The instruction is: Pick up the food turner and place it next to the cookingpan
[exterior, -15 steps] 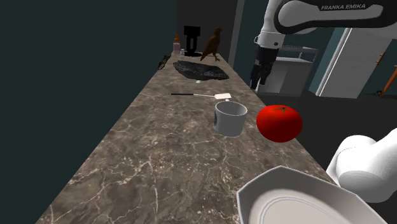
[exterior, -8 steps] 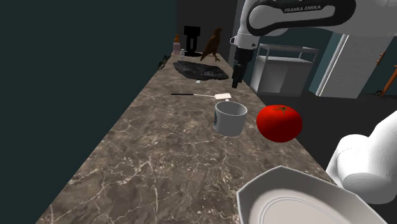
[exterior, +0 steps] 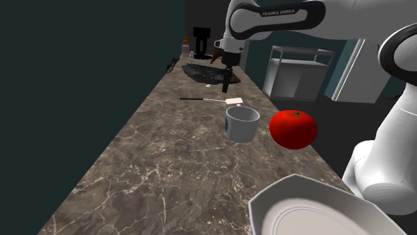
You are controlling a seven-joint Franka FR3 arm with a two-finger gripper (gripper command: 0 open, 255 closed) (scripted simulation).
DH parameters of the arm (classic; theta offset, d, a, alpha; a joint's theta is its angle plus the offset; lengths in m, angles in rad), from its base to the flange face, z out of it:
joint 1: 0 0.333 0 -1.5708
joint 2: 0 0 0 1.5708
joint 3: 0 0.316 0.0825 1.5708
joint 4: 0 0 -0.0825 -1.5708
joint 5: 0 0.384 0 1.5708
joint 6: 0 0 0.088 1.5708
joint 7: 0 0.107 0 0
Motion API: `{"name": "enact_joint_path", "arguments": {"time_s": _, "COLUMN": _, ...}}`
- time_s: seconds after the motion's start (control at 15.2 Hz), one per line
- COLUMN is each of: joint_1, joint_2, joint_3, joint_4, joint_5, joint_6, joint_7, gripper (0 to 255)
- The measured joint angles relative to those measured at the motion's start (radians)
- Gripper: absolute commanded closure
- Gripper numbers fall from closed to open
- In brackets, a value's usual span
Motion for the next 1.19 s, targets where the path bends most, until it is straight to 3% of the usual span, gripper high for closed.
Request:
{"name": "enact_joint_path", "arguments": {"time_s": 0.2, "joint_1": 0.012, "joint_2": 0.094, "joint_3": 0.014, "joint_4": 0.109, "joint_5": 0.022, "joint_6": -0.015, "joint_7": -0.089, "gripper": 0}}
{"name": "enact_joint_path", "arguments": {"time_s": 0.4, "joint_1": 0.019, "joint_2": 0.138, "joint_3": 0.024, "joint_4": 0.144, "joint_5": 0.032, "joint_6": -0.005, "joint_7": -0.127, "gripper": 0}}
{"name": "enact_joint_path", "arguments": {"time_s": 0.79, "joint_1": 0.025, "joint_2": 0.142, "joint_3": 0.029, "joint_4": 0.07, "joint_5": 0.033, "joint_6": 0.073, "joint_7": -0.13, "gripper": 0}}
{"name": "enact_joint_path", "arguments": {"time_s": 1.19, "joint_1": 0.024, "joint_2": 0.145, "joint_3": 0.029, "joint_4": 0.064, "joint_5": 0.034, "joint_6": 0.082, "joint_7": -0.131, "gripper": 0}}
